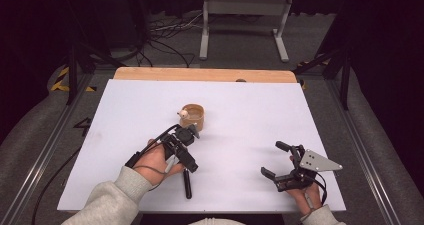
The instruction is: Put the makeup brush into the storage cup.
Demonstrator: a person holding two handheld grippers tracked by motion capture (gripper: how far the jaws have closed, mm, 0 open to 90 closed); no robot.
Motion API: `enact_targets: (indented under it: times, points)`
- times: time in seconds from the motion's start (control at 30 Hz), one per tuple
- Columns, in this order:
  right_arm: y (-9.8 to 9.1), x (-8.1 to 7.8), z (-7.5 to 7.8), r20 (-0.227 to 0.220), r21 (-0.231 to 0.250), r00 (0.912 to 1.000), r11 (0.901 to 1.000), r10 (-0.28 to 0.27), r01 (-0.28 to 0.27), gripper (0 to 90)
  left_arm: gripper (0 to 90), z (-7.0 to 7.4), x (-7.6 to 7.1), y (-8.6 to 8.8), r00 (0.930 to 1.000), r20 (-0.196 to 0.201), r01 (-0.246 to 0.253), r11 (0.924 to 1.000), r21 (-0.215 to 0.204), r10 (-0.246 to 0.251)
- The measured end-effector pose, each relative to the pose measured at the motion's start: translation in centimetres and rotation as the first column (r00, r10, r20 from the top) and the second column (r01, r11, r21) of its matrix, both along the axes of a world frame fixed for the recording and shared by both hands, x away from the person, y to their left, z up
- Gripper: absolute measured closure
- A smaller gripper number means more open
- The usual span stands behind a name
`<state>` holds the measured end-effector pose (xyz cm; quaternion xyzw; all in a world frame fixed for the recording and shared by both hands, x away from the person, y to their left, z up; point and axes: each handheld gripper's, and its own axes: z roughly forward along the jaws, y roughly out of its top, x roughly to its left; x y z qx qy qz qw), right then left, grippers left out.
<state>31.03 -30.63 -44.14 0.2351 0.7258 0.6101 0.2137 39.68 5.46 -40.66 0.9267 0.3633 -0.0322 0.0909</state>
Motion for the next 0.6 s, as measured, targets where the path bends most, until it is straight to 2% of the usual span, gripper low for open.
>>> enact_targets:
  times: [0.27, 0.6]
  points:
    - [0.0, -0.1, 0.0, 0.002, 0.007, 1.0, 1.0, 0.006, -0.006, 0.0, 0.1, -0.9, 0.0, -0.3, 0.9996, -0.02, 0.02, 0.9998, 0.006, -0.02]
    - [0.0, -0.1, 0.1, 0.004, 0.005, 0.9999, 0.9999, 0.01, -0.01, 0.0, 0.1, -1.7, 0.0, -0.5, 0.9993, -0.026, 0.026, 0.9996, 0.01, -0.026]
